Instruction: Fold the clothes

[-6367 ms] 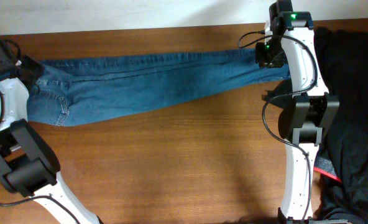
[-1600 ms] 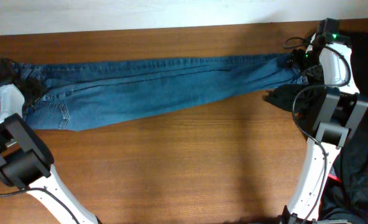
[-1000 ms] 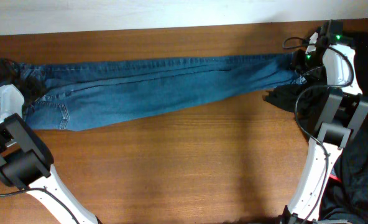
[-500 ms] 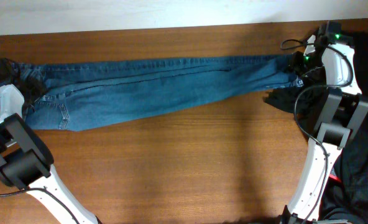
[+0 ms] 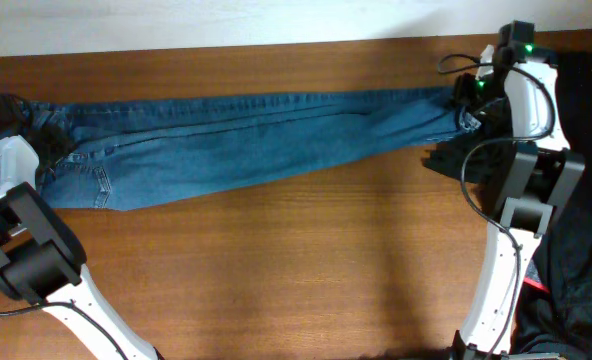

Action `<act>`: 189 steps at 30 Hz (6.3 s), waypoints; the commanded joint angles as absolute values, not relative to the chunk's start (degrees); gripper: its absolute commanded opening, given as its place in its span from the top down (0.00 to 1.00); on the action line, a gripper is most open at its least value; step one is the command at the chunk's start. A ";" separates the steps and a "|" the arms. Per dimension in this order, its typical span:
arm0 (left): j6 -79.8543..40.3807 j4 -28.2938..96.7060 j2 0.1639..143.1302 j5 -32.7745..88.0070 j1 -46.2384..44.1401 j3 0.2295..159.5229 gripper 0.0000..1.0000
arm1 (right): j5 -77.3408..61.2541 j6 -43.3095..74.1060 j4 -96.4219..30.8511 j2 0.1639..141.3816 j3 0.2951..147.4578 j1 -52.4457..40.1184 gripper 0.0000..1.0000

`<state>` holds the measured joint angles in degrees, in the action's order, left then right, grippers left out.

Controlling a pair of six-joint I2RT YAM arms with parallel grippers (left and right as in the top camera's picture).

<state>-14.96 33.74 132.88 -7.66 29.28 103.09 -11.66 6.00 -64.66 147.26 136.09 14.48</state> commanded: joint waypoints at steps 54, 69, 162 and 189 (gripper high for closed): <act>-13.61 38.48 135.70 -9.80 30.76 102.04 0.01 | -9.45 -9.63 -56.51 152.97 143.31 14.70 0.01; -13.61 38.65 135.68 -9.82 30.76 102.04 0.01 | -8.21 -9.39 -57.12 154.12 142.17 16.19 0.01; -13.54 42.72 134.89 -8.03 29.80 102.06 0.01 | -4.34 -1.76 -84.60 152.07 166.89 18.22 0.96; -13.13 45.36 116.33 5.17 24.86 104.16 0.01 | -8.47 -2.74 -91.96 146.63 167.35 16.27 0.96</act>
